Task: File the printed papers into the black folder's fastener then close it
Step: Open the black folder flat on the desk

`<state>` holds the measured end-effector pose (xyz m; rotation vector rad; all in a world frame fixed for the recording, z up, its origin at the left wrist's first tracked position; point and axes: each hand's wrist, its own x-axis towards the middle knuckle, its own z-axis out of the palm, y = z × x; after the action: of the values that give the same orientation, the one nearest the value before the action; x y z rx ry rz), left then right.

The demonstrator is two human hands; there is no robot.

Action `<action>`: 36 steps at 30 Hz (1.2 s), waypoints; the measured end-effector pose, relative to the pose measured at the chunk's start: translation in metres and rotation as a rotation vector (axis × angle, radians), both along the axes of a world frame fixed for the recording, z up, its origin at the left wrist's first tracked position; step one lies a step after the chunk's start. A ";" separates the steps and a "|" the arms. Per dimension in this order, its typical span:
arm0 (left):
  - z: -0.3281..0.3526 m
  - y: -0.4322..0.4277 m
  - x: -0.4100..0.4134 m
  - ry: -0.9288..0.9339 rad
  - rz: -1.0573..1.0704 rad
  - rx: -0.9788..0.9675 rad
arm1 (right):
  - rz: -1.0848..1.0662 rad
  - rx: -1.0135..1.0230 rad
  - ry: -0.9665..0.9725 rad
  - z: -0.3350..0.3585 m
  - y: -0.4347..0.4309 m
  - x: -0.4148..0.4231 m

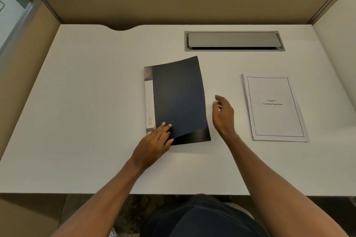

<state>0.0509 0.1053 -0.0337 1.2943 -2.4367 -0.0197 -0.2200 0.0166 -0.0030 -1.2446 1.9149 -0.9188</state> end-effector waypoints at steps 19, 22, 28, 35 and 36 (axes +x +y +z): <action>0.033 0.044 0.009 0.958 0.938 0.047 | 0.625 0.243 0.726 -0.033 0.034 0.054; 0.027 0.043 0.022 1.158 1.153 0.064 | 0.627 0.262 0.720 -0.031 0.032 0.054; 0.007 0.031 0.055 1.554 1.513 0.218 | 0.633 0.276 0.715 -0.029 0.029 0.050; 0.008 0.021 0.060 0.872 1.516 0.261 | 0.633 0.264 0.733 -0.028 0.031 0.050; 0.010 0.019 0.057 0.758 1.383 0.199 | 0.632 0.262 0.731 -0.028 0.031 0.050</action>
<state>0.1075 0.1242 -0.0240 2.2244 -0.6504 -0.3078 -0.1702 0.0481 -0.0307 -2.0154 1.8436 0.1435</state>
